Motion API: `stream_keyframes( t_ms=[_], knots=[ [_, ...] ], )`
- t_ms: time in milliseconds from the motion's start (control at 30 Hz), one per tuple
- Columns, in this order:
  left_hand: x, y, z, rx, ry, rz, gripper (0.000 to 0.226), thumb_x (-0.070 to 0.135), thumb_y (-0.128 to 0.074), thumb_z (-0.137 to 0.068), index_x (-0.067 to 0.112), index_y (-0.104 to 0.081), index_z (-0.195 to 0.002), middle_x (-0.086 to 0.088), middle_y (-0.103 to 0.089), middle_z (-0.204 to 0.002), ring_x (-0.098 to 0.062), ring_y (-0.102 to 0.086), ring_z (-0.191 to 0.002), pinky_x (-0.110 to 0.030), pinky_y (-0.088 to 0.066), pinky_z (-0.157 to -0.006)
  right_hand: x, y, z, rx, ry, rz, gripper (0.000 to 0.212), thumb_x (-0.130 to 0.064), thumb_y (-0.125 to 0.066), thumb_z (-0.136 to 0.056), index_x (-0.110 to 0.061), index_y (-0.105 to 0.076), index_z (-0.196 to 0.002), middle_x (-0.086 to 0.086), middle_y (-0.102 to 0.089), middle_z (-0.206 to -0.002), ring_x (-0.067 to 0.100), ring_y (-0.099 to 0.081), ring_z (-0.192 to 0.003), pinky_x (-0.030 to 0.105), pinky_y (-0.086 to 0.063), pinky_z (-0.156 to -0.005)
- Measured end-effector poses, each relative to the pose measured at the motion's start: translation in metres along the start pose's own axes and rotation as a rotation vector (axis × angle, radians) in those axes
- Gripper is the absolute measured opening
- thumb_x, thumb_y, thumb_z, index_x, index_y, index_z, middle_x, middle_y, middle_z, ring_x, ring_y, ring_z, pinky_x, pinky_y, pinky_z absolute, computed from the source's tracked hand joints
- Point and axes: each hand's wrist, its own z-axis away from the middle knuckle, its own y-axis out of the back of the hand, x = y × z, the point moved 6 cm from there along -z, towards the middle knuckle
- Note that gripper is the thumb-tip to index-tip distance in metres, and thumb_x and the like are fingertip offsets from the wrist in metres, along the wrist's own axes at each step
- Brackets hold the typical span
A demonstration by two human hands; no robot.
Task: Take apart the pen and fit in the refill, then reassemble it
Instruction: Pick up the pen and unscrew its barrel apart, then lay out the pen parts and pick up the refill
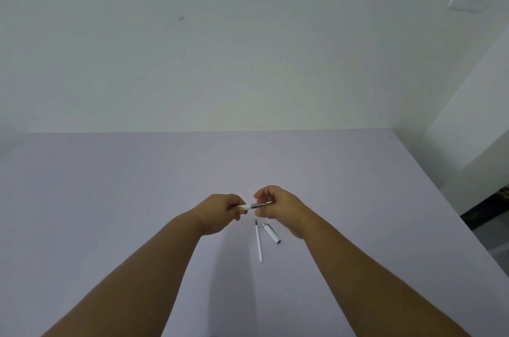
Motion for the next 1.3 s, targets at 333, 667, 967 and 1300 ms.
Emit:
stream_keyframes(
  t_ms=[333,667,967,1300],
  knots=[
    [0.000,-0.003,0.000,-0.040,0.024,0.101,0.021,0.030,-0.042,-0.096,0.036,-0.053,-0.113,0.016,-0.060,-0.077,-0.005,-0.051,-0.069,-0.020,-0.043,-0.064,0.002,0.008,-0.001,0.121,-0.046,-0.370,0.011,-0.006,-0.063,-0.084,-0.014,-0.070,-0.086,0.001,-0.059,-0.075,0.014,-0.053,-0.068,0.027,-0.050,-0.070],
    [-0.007,-0.014,-0.002,-0.103,0.105,0.285,0.022,0.024,-0.040,-0.095,0.044,-0.048,-0.099,0.003,-0.060,-0.079,-0.016,-0.053,-0.064,-0.024,-0.047,-0.062,0.006,0.027,-0.007,0.333,-0.080,-0.622,0.012,-0.003,-0.059,-0.085,-0.011,-0.064,-0.080,0.004,-0.060,-0.073,0.012,-0.054,-0.062,0.024,-0.051,-0.061],
    [-0.038,-0.047,-0.008,-0.144,0.223,0.371,0.021,0.024,-0.039,-0.097,0.035,-0.049,-0.110,0.000,-0.059,-0.083,-0.017,-0.053,-0.066,-0.025,-0.048,-0.063,0.085,0.028,-0.024,0.244,-0.259,0.602,0.016,-0.014,-0.061,-0.083,-0.008,-0.065,-0.097,0.011,-0.068,-0.102,0.027,-0.063,-0.093,0.032,-0.050,-0.077],
    [-0.049,-0.065,-0.016,-0.176,0.258,0.356,0.020,0.025,-0.038,-0.097,0.036,-0.048,-0.110,0.000,-0.059,-0.083,-0.017,-0.053,-0.065,-0.025,-0.049,-0.062,0.097,0.026,-0.027,0.284,-0.192,0.606,0.015,-0.015,-0.063,-0.083,-0.009,-0.069,-0.097,0.011,-0.068,-0.101,0.025,-0.062,-0.094,0.034,-0.050,-0.083]
  ],
)
